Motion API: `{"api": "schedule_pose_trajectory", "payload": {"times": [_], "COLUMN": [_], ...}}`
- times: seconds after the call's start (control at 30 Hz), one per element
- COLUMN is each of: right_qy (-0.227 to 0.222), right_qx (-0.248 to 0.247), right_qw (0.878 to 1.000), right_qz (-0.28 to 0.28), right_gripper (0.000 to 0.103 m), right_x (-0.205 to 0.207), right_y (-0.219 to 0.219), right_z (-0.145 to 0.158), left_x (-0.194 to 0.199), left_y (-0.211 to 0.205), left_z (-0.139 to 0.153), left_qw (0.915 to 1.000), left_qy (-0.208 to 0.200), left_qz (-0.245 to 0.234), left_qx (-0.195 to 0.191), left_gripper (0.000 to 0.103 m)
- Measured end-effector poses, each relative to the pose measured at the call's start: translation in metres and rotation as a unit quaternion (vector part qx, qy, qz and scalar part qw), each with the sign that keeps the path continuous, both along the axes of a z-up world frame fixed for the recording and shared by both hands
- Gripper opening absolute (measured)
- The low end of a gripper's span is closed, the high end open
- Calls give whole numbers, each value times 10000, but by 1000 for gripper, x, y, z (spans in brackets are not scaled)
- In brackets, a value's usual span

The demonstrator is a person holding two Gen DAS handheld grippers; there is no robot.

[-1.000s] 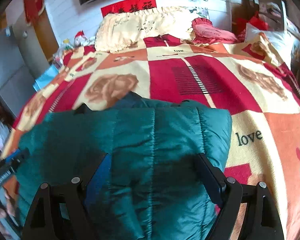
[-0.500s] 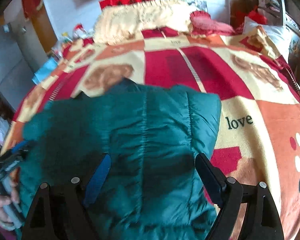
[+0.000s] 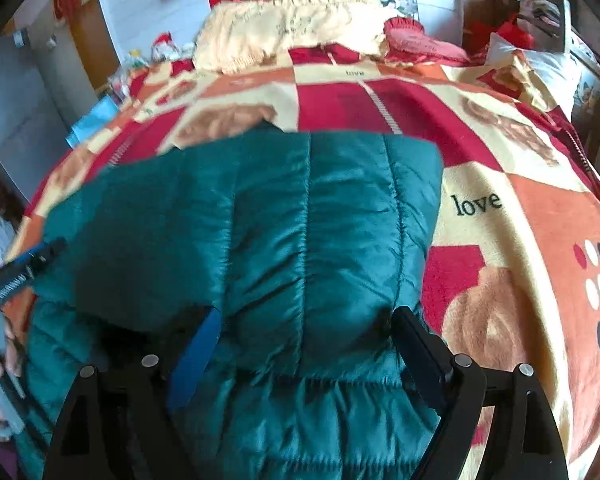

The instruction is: Fold large clothes

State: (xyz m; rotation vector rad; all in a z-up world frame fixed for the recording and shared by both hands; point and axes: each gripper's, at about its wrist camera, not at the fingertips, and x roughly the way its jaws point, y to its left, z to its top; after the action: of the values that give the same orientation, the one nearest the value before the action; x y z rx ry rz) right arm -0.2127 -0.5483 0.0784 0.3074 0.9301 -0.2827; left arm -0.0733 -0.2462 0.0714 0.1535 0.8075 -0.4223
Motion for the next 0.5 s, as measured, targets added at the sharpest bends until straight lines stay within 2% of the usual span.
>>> {"api": "schedule_pose_trajectory", "payload": {"times": [0.2, 0.3, 0.5], "right_qy": [-143, -75, 105], "right_qx": [198, 362, 354], "right_qw": [9997, 9993, 9990], "right_qz": [-37, -32, -247], "right_gripper": [88, 89, 89], "right_x": [-31, -43, -64], "right_y": [15, 21, 19], "right_z": [16, 13, 6], "left_x": [-33, -49, -75], "left_y": [25, 37, 57], "left_z": [12, 12, 7], "left_qw": [9999, 10000, 10000], "left_qy": [-123, -65, 86], "left_qz": [0, -26, 8], "left_qx": [-52, -59, -38], "left_gripper": [56, 56, 56]}}
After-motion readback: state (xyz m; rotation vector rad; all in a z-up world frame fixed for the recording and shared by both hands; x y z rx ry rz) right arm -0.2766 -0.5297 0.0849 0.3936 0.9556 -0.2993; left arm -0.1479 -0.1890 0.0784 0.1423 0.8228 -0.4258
